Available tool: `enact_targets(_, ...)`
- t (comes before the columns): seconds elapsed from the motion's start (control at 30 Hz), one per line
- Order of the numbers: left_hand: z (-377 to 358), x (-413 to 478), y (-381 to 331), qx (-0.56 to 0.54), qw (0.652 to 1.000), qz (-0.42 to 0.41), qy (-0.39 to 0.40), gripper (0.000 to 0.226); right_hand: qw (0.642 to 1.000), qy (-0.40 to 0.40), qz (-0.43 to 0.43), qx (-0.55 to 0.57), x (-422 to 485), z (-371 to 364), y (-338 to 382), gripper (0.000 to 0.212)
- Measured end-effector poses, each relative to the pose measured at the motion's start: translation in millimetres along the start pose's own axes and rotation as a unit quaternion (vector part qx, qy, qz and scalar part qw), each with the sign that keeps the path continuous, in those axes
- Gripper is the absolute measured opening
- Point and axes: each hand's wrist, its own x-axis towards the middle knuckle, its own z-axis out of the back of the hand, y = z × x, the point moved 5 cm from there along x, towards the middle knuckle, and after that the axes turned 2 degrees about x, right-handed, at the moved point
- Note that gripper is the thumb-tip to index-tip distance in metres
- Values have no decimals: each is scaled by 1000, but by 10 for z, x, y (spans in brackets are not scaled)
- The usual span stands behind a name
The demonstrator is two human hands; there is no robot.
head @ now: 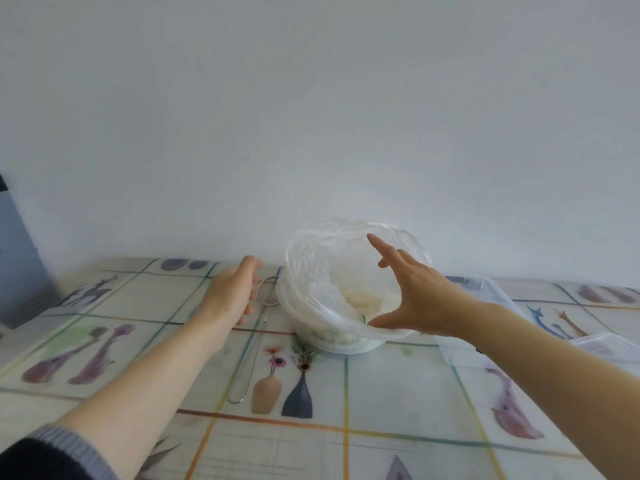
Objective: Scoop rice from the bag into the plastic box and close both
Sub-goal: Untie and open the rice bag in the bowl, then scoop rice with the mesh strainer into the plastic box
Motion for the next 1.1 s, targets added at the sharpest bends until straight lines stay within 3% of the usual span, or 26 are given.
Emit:
enact_targets(0.07, -38, 19, 326, 224, 974, -8, 15, 43, 1000, -11, 15, -13, 1, -12, 50, 114)
enact_targets(0.17, -177, 39, 682, 378, 923, -26, 58, 46, 998, -41, 44, -25, 36, -28, 164, 100)
enact_targets(0.27, -234, 66, 734, 443, 895, -39, 23, 28, 996, -54, 62, -21, 59, -39, 269, 86)
enact_targets(0.4, -304, 77, 730, 424, 905, -26, 29, 18, 997, -57, 59, 5, 34, -54, 318, 76)
enact_targets(0.5, -297, 26, 724, 340, 940, -12, 32, 20, 996, -57, 53, 33, 9, -62, 342, 67)
enact_targets(0.57, -271, -36, 732, 194, 979, 18, 59, 24, 995, -62, 53, 49, 0, -51, 375, 60)
enact_targets(0.63, -175, -98, 707, 43, 996, 55, 51, 18, 994, -70, 53, 62, -7, -26, 422, 54)
enact_targets(0.7, -56, -146, 587, -59, 997, 49, 4, 12, 993, -78, 47, 78, -13, 10, 461, 48)
enact_targets(0.83, 136, -302, 58, -209, 972, -69, -78, 7, 982, -115, 20, 151, -41, 92, 538, 24)
enact_targets(0.9, 130, -462, -277, -248, 959, -126, -63, 6, 964, -138, -10, 227, -65, 162, 565, 18)
enact_targets(1.0, -48, -771, -692, -230, 956, -184, -3, 6, 919, -133, -44, 367, -123, 283, 644, 40)
enact_targets(1.1, -375, -1012, -903, -191, 958, -200, 70, 11, 893, -128, -27, 430, -197, 413, 733, 44)
